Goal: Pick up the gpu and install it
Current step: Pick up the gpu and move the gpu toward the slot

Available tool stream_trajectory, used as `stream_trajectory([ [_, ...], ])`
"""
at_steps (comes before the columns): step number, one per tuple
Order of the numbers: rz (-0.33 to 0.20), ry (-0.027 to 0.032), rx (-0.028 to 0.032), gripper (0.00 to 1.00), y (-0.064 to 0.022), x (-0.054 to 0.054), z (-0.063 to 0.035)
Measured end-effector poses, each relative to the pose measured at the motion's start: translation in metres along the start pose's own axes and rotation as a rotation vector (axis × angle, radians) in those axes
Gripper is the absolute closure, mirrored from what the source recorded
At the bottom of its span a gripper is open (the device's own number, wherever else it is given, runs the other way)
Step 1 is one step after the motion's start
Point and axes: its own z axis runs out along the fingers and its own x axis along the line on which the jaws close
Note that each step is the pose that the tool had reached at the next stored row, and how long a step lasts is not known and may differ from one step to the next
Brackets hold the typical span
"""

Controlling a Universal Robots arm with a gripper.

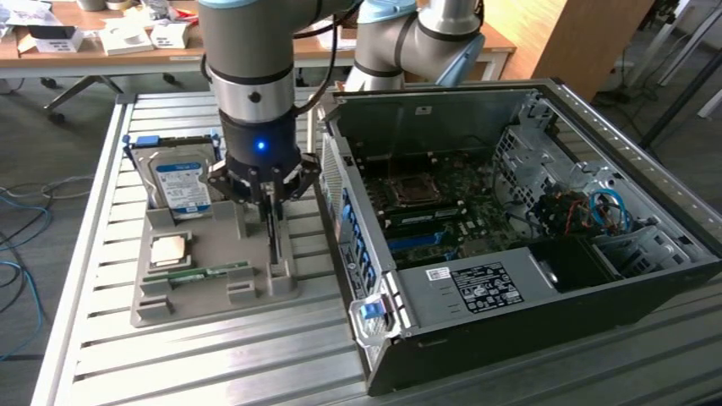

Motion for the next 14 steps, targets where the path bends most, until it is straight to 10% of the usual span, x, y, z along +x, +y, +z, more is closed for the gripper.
stream_trajectory([
  [14,-0.01,0.0004,-0.0002,0.74,0.0022,-0.001,-0.0494],
])
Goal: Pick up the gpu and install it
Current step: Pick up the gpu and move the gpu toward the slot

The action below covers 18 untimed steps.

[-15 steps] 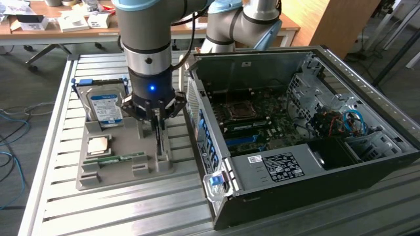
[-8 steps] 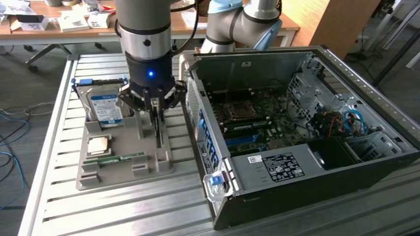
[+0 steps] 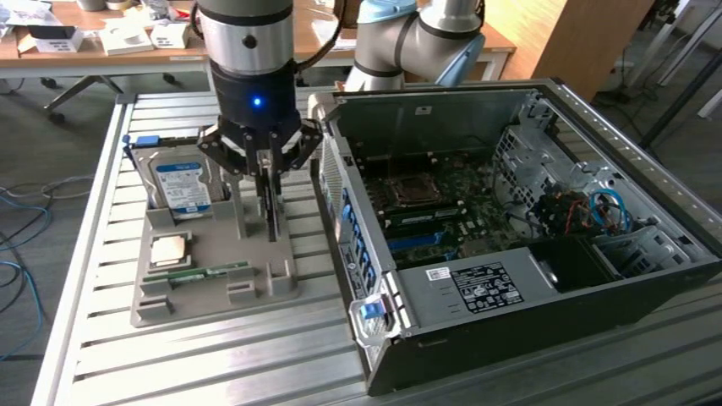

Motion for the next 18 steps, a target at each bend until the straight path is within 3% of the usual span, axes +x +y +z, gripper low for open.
stream_trajectory([
  [18,-0.008,0.0004,-0.0001,0.74,0.0021,-0.001,-0.0486],
])
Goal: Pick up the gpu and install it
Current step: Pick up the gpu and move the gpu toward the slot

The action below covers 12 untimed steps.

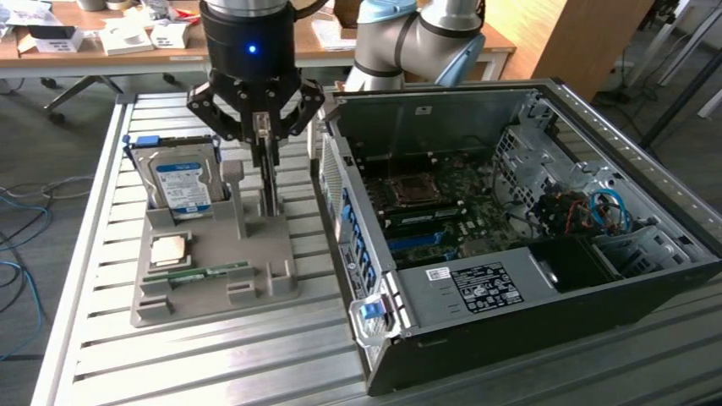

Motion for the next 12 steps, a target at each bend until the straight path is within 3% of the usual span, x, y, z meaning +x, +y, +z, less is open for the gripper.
stream_trajectory([
  [12,-0.001,0.0001,0.0,0.74,0.0014,-0.001,-0.0326],
])
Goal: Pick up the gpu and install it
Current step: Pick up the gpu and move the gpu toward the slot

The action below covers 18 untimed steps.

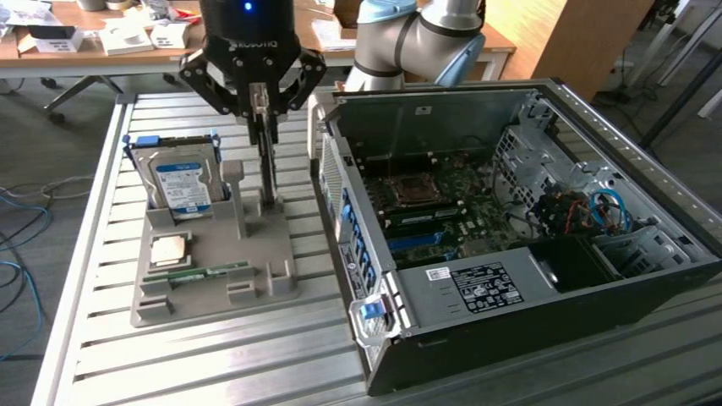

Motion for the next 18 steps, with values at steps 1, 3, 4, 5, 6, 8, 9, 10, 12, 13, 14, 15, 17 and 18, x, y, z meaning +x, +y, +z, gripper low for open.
stream_trajectory([
  [1,0.0,-0.0001,0.0,0.74,0.0001,0.0,-0.0033],
  [3,0.0,-0.0001,0.0,0.74,0.0004,0.0,-0.01],
  [4,0.0,0.0,0.0,0.74,0.0006,0.0,-0.0131],
  [5,0.0,0.0,0.0,0.74,0.0009,0.0,-0.02],
  [6,0.0,-0.0001,-0.0001,0.74,0.001,0.0,-0.0228],
  [8,0.0,-0.0001,-0.0001,0.74,0.001,0.0,-0.0228],
  [9,0.0,-0.0001,-0.0001,0.74,0.001,0.0,-0.0228],
  [10,0.0,-0.0001,-0.0001,0.74,0.001,0.0,-0.0228],
  [12,0.0,0.0,-0.0001,0.74,0.001,0.0,-0.0228],
  [13,0.0,0.0,0.0,0.74,0.001,0.0,-0.0228],
  [14,-0.001,0.0002,0.0001,0.74,0.001,-0.001,-0.0229],
  [15,-0.001,0.0002,0.0001,0.74,0.001,-0.002,-0.0229],
  [17,0.0,0.0,0.0,0.74,0.0011,-0.003,-0.0228],
  [18,0.0,0.0,0.0,0.74,0.0011,-0.004,-0.0228],
])
